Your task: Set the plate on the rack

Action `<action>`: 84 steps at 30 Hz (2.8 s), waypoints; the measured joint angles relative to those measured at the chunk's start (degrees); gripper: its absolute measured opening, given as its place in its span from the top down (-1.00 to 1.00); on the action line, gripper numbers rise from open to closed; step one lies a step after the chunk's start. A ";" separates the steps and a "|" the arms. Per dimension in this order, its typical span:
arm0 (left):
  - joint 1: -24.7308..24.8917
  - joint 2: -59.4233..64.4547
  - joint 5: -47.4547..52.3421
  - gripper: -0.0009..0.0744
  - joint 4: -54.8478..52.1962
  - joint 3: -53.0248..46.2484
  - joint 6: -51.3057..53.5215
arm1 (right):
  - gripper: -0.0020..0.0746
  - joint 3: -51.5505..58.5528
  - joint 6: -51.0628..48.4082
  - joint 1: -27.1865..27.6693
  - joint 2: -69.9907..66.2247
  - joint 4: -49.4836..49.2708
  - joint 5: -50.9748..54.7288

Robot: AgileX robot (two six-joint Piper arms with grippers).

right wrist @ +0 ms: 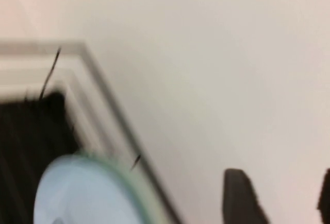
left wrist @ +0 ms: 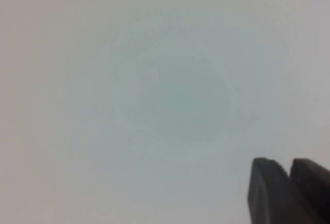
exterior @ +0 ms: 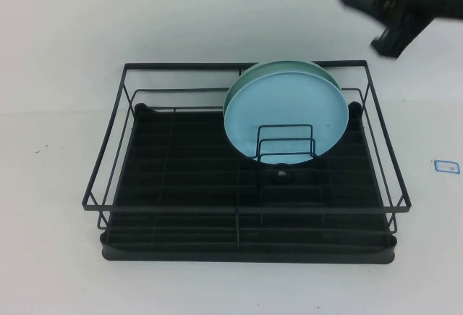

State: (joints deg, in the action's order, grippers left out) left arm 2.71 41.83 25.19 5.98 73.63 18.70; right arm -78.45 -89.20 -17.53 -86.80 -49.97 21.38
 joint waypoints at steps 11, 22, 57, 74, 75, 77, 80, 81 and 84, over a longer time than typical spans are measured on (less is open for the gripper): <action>0.00 -9.47 15.58 0.97 -17.77 -7.10 -29.48 | 0.91 0.00 9.48 0.00 20.96 -1.51 7.02; 0.00 -16.00 -5.86 0.97 -22.74 -39.59 -50.51 | 0.95 0.10 14.32 0.00 36.52 1.37 9.65; 0.00 -7.91 -22.12 0.97 -31.17 -61.17 -58.46 | 0.95 52.18 24.89 0.00 60.11 -4.47 -19.69; 0.00 -15.00 -19.35 0.97 -31.17 -61.17 -58.46 | 0.95 54.93 25.11 0.00 60.11 -4.60 -18.58; 0.00 -16.67 -18.55 0.97 -31.90 -61.17 -58.00 | 0.95 54.93 25.11 0.00 60.11 -4.60 -18.58; 0.00 -20.05 -16.65 0.97 -36.36 -61.17 -57.67 | 0.95 54.93 25.11 0.00 60.11 -4.60 -18.58; -0.81 -26.42 -17.91 0.97 -36.49 -62.52 -58.58 | 0.95 54.93 25.11 0.00 60.11 -4.60 -18.36; -1.30 -28.78 -19.47 0.97 -37.33 -63.53 -58.32 | 0.95 54.93 25.11 0.00 60.11 -4.60 -18.36; -2.29 -35.26 -25.54 0.97 -43.08 -67.35 -58.08 | 0.95 54.93 25.11 0.00 60.11 -4.60 -18.36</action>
State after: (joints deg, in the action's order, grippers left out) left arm 0.42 6.57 -0.34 -37.09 6.28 -39.38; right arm -23.52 -64.09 -17.53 -26.69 -54.56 3.03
